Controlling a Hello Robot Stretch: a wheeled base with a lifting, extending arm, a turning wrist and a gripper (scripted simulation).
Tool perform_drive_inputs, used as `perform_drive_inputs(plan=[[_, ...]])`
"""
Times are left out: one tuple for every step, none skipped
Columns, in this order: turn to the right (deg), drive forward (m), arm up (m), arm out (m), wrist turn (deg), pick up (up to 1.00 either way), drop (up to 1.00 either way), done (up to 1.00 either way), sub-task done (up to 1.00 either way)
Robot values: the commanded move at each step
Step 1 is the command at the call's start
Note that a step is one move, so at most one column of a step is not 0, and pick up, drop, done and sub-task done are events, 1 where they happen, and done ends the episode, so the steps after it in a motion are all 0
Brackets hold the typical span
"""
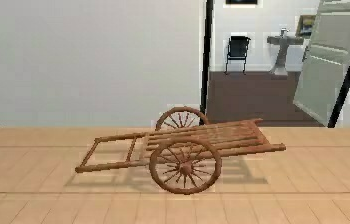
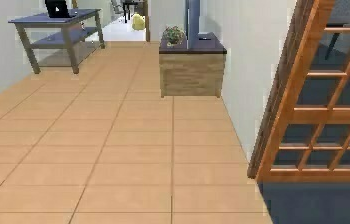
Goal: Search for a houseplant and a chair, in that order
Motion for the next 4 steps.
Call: perform_drive_inputs(plan=[[45.0,0.0,0.0,0.0,0.0,0.0,0.0,0.0,0.0],[30.0,0.0,0.0,0.0,0.0,0.0,0.0,0.0,0.0],[0.0,1.0,0.0,0.0,0.0,0.0,0.0,0.0,0.0],[0.0,1.0,0.0,0.0,0.0,0.0,0.0,0.0,0.0]])
